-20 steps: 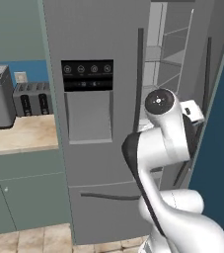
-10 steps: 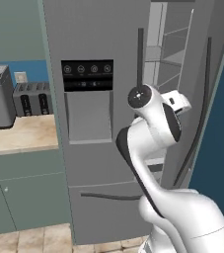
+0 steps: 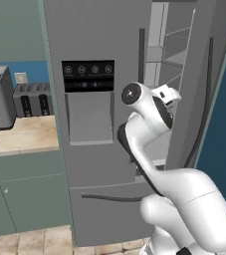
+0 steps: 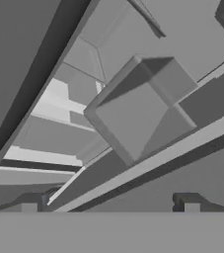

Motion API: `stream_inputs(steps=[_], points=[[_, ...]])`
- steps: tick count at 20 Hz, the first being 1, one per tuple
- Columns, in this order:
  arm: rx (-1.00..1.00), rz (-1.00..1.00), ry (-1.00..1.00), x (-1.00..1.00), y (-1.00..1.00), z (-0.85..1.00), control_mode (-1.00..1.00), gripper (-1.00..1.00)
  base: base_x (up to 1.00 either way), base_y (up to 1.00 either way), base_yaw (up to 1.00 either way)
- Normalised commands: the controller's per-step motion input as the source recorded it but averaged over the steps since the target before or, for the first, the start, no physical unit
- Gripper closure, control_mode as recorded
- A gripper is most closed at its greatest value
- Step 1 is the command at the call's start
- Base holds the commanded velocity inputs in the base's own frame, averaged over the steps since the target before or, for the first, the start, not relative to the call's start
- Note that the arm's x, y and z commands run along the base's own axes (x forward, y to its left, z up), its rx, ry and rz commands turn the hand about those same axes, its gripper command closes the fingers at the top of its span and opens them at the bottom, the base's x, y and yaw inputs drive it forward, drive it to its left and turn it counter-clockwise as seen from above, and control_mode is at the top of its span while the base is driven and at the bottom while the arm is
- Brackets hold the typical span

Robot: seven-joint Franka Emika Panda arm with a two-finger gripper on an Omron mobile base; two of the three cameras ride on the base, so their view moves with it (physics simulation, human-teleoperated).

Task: There is a bowl on the dining counter. Grab a lemon wedge from the fridge and place it in the bowl. Then get the liquor bottle and glass cup from the cabinet and place them next to the bowl.

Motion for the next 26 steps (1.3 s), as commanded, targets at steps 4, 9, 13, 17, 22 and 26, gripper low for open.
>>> stream_inputs(steps=[4, 9, 13, 17, 22, 26], points=[[-0.04, 0.02, 0.00, 0.42, -0.34, -0.07, -1.00, -1.00, 0.00, 0.00, 0.00], [0.00, 0.01, 0.02, 0.38, -0.46, -0.11, -1.00, -1.00, 0.00, 0.00, 0.00], [0.00, 0.01, 0.05, 0.25, -0.53, -0.12, -1.00, -1.00, 0.00, 0.00, 0.00], [0.00, 0.00, 0.01, -0.06, -0.66, -0.08, -1.00, -1.00, 0.00, 0.00, 0.00], [0.00, 0.00, 0.00, -0.19, -0.70, -0.11, -1.00, -1.00, 0.00, 0.00, 0.00], [0.00, 0.00, 0.00, -0.21, -0.74, -0.10, -1.00, -1.00, 0.00, 0.00, 0.00]])
